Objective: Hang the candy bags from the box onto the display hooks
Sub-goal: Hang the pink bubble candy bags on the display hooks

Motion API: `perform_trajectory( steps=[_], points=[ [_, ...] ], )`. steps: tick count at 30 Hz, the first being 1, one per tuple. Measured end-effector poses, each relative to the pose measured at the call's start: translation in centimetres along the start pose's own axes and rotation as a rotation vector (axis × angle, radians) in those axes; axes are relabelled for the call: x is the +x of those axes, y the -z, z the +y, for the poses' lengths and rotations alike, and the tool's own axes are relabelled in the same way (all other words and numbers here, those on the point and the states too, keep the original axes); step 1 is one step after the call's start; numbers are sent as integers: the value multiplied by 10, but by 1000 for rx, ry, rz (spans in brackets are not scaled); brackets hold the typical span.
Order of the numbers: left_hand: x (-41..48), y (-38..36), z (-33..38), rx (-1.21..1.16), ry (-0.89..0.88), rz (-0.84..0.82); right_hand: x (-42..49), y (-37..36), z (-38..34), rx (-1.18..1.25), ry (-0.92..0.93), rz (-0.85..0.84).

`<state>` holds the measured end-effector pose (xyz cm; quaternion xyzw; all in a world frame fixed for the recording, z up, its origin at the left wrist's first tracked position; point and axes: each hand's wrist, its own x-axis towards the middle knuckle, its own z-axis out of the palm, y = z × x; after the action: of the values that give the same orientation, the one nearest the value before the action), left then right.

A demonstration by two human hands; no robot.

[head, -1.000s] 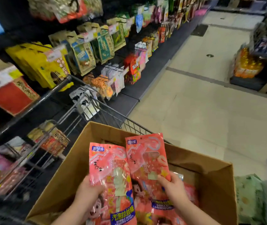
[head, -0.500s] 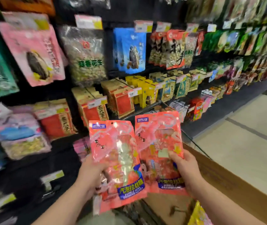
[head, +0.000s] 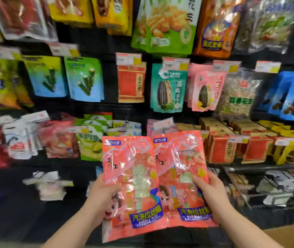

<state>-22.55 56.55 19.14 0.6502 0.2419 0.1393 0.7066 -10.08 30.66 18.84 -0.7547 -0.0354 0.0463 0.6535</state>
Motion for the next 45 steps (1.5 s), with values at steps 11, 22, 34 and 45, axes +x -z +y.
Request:
perform_trajectory(
  steps=[11,22,34,45],
  points=[
    [-19,179,-22,-121,-14,416,0,-216,-15,10,-19,-408],
    [31,298,0,-142,23,647,33,-402,-33,32,-39,-718],
    [102,366,10,-109,125,742,83,-507,-30,43,-112,-771],
    [158,421,7,-142,176,635,85,-548,-19,40,-159,-578]
  ],
)
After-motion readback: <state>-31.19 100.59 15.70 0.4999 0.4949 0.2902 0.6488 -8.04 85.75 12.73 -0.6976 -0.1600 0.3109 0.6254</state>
